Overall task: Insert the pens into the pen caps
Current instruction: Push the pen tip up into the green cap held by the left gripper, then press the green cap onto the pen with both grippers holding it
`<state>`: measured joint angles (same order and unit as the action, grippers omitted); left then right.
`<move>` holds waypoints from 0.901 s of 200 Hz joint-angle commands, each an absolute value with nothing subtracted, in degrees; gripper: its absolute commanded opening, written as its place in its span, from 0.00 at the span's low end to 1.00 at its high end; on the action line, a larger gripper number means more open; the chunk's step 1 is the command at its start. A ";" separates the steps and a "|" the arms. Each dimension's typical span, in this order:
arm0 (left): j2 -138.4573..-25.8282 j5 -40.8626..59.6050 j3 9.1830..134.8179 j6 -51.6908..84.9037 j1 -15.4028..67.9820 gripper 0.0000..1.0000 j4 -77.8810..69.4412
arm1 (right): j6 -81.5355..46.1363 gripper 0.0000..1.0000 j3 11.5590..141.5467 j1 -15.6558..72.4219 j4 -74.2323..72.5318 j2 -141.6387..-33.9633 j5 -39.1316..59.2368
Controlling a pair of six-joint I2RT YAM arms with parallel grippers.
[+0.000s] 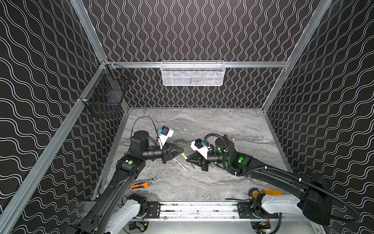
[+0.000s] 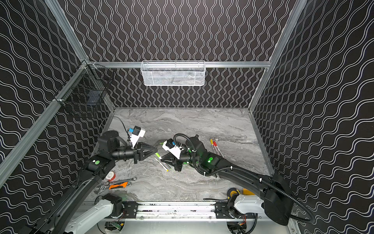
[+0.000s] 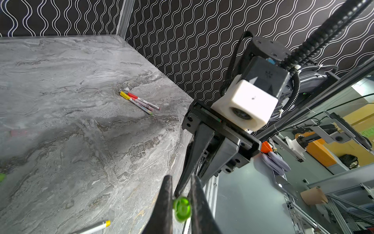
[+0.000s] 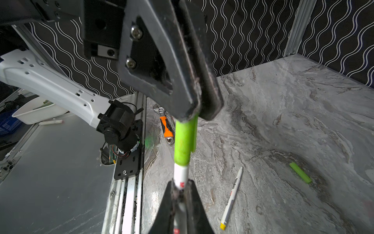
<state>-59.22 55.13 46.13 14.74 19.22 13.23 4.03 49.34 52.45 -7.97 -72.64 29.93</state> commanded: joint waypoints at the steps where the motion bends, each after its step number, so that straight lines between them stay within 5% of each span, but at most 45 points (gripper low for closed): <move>1: -59.11 57.03 46.19 15.11 19.82 0.17 15.59 | 4.39 0.06 50.96 52.54 -16.24 -73.20 29.83; 30: -55.24 56.68 45.54 20.37 19.86 0.98 8.06 | 3.38 0.06 50.54 52.51 -17.15 -73.30 29.38; 65: -50.80 53.51 43.26 24.57 19.86 0.99 -1.03 | -1.00 0.06 50.55 51.25 -17.54 -72.42 27.02; 180: -57.60 48.11 42.28 25.26 30.67 0.93 -11.49 | -29.33 0.07 47.41 44.50 -38.08 -68.86 41.86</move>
